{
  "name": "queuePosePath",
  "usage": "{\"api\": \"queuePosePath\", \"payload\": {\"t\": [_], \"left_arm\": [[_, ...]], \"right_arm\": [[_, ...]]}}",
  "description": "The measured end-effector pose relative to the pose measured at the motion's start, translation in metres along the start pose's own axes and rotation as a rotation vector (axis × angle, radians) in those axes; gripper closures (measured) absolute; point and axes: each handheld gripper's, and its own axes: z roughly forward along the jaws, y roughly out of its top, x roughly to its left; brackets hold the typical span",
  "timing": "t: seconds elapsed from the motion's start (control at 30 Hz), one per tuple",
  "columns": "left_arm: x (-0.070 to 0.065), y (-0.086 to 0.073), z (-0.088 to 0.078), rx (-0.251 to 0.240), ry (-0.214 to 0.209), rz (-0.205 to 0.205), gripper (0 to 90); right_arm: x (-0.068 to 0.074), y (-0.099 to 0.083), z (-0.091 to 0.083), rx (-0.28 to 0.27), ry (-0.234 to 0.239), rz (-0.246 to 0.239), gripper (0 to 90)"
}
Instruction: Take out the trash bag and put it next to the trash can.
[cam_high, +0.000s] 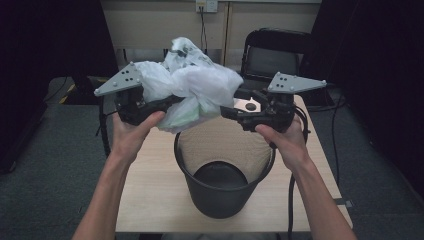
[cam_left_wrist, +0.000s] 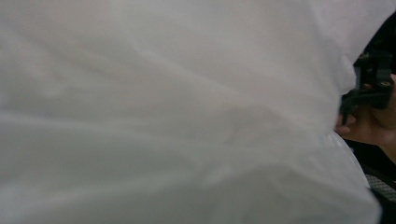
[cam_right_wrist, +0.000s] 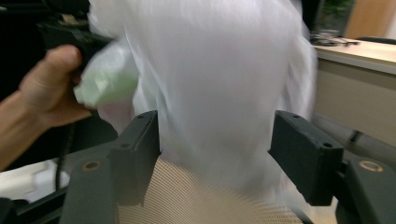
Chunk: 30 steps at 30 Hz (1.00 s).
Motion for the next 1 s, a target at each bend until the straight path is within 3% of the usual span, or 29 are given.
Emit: {"api": "queuePosePath", "payload": {"t": [0.1,0.27,0.33,0.6,0.77,1.0], "left_arm": [[0.008,0.002,-0.004,-0.016,0.003,-0.013,83.2],[0.018,-0.001,-0.004,0.009,0.046,0.001,82.9],[0.024,-0.004,-0.004,0.003,0.062,0.005,82.4],[0.051,-0.026,0.005,0.048,0.105,-0.045,82.3],[0.061,-0.04,0.006,0.049,0.133,-0.068,82.2],[0.072,-0.06,0.006,0.095,0.165,-0.093,81.9]], "right_arm": [[-0.002,-0.004,-0.006,0.017,-0.024,-0.014,33.9],[-0.006,-0.014,-0.019,0.017,-0.019,-0.02,50.6],[-0.009,-0.021,-0.025,-0.007,-0.027,-0.011,56.8],[-0.023,-0.046,-0.04,-0.032,-0.048,0.032,60.8],[-0.028,-0.059,-0.059,-0.048,-0.105,0.044,64.9],[-0.04,-0.078,-0.083,-0.034,-0.186,0.075,56.1]]}}
